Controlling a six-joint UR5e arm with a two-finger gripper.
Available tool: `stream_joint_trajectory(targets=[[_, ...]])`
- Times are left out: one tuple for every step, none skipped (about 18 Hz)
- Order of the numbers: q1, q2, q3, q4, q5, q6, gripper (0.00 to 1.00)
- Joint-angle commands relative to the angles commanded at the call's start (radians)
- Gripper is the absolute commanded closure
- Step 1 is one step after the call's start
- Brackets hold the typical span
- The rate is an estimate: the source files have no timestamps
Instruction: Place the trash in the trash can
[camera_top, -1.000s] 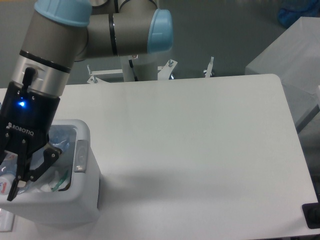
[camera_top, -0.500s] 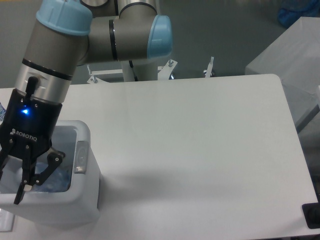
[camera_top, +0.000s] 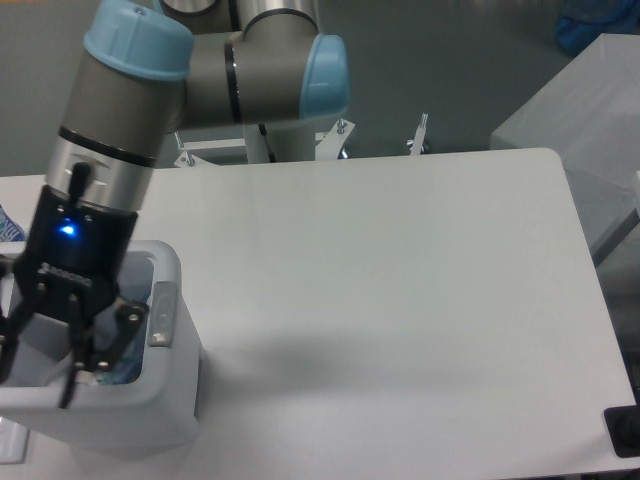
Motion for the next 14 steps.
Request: stream_joint_trajectory(targets=[[0.040,0.009,-0.020,0.000,0.000,0.041,0.00],[0.065,0.009,-0.032,0.000,-0.003,0.086,0.00],[0.083,0.009,-0.031,0.000,-0.003,0.113,0.00],[0.112,0.009,-0.022,-0.002,-0.003,0.127,0.00],[0.140,0.011,-0.016,-0.002,-0.003,0.132,0.00],[0.163,0.011,-0.011,-0.003,0.001,0.134,0.00],[0.183,0.022,-0.013,-0.008,0.009,0.135,0.00],[0.200,0.029,-0.014,-0.011,0.018,0.138,0.00],[0.220,0.041,-0.019,-0.012,0.035,0.153,0.00],[0.240,0.058,-0.028,-0.015,0.061,0.176,0.00],[0.258,0.068,-0.034,-0.027,0.086,0.208,0.00],[0.261,0.074,-0.037,-0.047,0.116,0.248,0.00],[0.267,0.089,-0.040,-0.079,0.155,0.293,0.00],[0.272,0.103,-0.043,-0.121,0.194,0.349,0.00]])
